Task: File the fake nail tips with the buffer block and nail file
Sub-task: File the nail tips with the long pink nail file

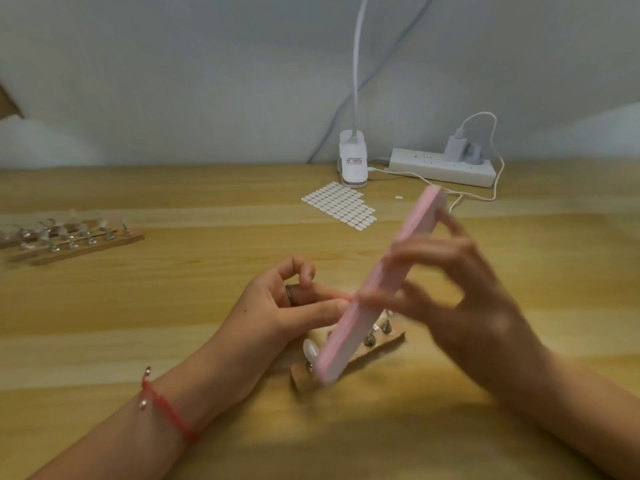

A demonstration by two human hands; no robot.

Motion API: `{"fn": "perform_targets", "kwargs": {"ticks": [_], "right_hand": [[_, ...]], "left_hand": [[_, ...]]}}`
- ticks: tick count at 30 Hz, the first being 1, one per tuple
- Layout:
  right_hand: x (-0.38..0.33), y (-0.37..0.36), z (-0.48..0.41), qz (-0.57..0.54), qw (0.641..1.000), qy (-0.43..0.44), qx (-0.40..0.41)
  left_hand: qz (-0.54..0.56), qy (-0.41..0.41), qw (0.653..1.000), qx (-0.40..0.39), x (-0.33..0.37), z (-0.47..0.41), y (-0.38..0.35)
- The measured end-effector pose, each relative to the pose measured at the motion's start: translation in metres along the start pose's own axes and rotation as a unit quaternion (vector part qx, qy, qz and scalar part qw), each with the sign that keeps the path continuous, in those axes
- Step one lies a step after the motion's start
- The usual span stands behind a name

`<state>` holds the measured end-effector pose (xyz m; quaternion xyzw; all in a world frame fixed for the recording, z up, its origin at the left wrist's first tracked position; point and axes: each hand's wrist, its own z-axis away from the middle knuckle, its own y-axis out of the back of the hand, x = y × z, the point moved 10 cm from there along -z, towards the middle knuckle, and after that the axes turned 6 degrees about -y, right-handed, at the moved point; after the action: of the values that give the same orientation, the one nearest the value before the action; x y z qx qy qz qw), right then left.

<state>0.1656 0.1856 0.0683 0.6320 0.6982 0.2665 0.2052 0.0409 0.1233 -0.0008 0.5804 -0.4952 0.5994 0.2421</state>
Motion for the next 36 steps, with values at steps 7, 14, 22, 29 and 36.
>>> {"fn": "perform_targets", "kwargs": {"ticks": [7,14,22,29,36], "right_hand": [[-0.017,-0.008,0.004,-0.017,0.999,0.038,-0.025],[-0.009,-0.005,0.003,-0.024,0.999,-0.013,-0.021],[0.013,0.007,0.003,-0.001,0.998,-0.057,-0.013],[0.031,0.016,-0.005,0.007,0.994,-0.107,0.018],[0.002,-0.002,0.0,-0.02,0.999,-0.015,-0.029]], "left_hand": [[0.013,0.01,1.0,0.0,-0.003,-0.001,0.001],[0.021,0.017,1.0,-0.01,-0.002,-0.002,-0.001],[0.023,0.026,0.999,-0.025,-0.004,-0.002,-0.001],[0.017,0.033,0.999,-0.023,-0.005,-0.001,0.0],[0.031,0.037,0.999,-0.013,-0.005,-0.002,-0.001]]}}
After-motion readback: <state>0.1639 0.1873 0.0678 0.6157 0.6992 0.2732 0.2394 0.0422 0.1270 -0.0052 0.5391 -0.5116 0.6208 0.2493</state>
